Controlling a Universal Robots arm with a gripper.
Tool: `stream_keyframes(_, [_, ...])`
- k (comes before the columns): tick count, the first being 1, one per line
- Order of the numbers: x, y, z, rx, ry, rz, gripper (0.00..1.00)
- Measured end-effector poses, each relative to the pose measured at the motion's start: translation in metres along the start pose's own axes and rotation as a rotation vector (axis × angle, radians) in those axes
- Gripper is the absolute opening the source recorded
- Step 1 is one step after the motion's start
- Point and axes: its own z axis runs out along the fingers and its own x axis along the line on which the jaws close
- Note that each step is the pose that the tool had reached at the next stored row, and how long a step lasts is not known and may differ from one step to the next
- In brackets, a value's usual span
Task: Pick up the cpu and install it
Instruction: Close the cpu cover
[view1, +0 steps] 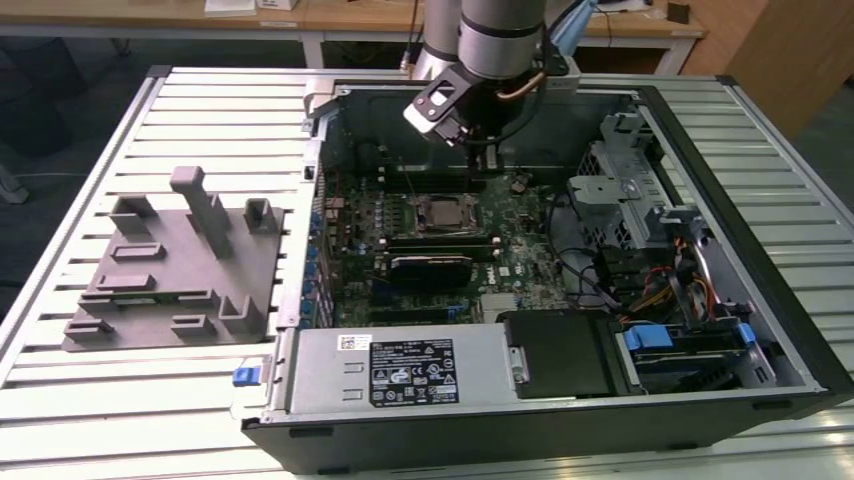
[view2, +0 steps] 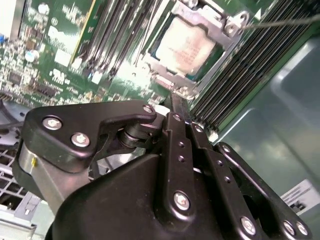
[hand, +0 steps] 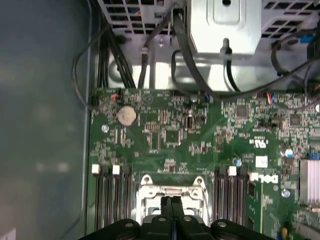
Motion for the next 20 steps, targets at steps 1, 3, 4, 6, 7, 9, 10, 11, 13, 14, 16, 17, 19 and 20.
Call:
stream_keyframes(1, [0.0,-0.0024,0.0007,0.0,-0.0001,0.0,0.11])
stream_keyframes(3, [0.0,-0.0095,0.0025,0.0001,-0.0002,0.0,0.11])
stream_keyframes(4, [0.0,-0.0128,0.0034,0.0,-0.0001,0.0,0.11])
stream_keyframes(6, [0.0,-0.0179,0.0043,0.0001,-0.0002,0.0,0.11])
stream_keyframes(7, [0.0,-0.0194,0.0045,0.0001,-0.0003,0.0,0.11])
stream_keyframes(9, [0.0,-0.0227,0.0049,0.0001,-0.0001,0.0,0.11])
stream_keyframes(10, [0.0,-0.0243,0.0051,0.0,0.0,0.0,0.11])
stream_keyframes(11, [0.0,-0.0254,0.0053,0.0,0.0,0.0,0.11])
stream_keyframes(13, [0.0,-0.0288,0.0061,0.0001,-0.0001,0.0,0.11])
stream_keyframes(14, [0.0,-0.0312,0.0068,0.0,0.0,0.0,0.11])
stream_keyframes(16, [0.0,-0.0352,0.0091,0.0,-0.0001,0.0,0.11])
stream_keyframes(17, [0.0,-0.0368,0.0103,0.0001,-0.0001,0.0,0.11])
stream_keyframes(19, [-0.0001,-0.0396,0.0127,0.0001,-0.0001,0.0,0.11])
stream_keyframes(20, [-0.0001,-0.0409,0.0138,0.0,0.0,0.0,0.11])
